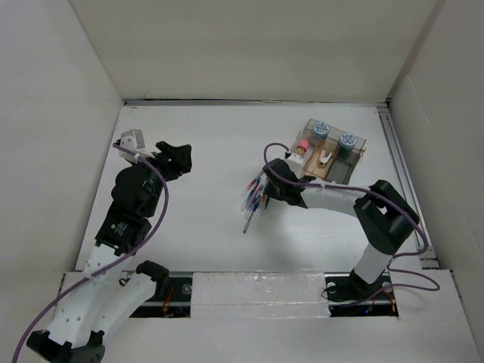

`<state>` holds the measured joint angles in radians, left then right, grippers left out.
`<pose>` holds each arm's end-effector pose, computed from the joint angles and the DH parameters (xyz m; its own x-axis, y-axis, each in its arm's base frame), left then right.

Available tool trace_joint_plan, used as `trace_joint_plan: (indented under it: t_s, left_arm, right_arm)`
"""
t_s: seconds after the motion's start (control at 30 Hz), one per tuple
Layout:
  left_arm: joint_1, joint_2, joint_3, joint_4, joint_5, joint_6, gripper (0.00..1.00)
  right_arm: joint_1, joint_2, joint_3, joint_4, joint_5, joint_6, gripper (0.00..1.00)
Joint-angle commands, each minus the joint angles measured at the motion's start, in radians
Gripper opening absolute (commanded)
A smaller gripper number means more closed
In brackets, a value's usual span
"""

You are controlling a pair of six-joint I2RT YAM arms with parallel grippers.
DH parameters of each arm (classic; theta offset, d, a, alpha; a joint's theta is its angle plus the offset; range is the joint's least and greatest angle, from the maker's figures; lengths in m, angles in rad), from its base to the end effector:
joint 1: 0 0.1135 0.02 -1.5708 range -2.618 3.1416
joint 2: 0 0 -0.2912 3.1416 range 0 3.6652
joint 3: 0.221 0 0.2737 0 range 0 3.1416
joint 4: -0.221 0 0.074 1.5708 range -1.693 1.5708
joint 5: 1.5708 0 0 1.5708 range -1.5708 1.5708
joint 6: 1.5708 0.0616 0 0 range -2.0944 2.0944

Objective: Organize the desk

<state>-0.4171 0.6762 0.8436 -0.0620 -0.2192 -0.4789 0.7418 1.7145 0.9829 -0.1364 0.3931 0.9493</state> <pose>0.1696 -0.0605 0.4135 -0.0057 -0.4894 -0.8720 0.2198 0.8501 -0.4785 0.2999 0.2428 0.1681 -0.6865 0.3895 -0.6140 0.2003 0.9130 0.3553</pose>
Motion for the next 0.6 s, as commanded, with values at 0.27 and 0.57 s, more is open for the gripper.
trace_joint_plan:
  t_s: [0.27, 0.57]
  left_arm:
    - [0.005, -0.024, 0.002, 0.045, 0.011, 0.011, 0.66]
    - [0.005, -0.018, 0.006, 0.037, 0.009, 0.011, 0.66]
  right_arm:
    - [0.010, 0.071, 0.076, -0.097, 0.032, 0.026, 0.31]
    - [0.001, 0.082, 0.074, -0.100, 0.018, 0.026, 0.25]
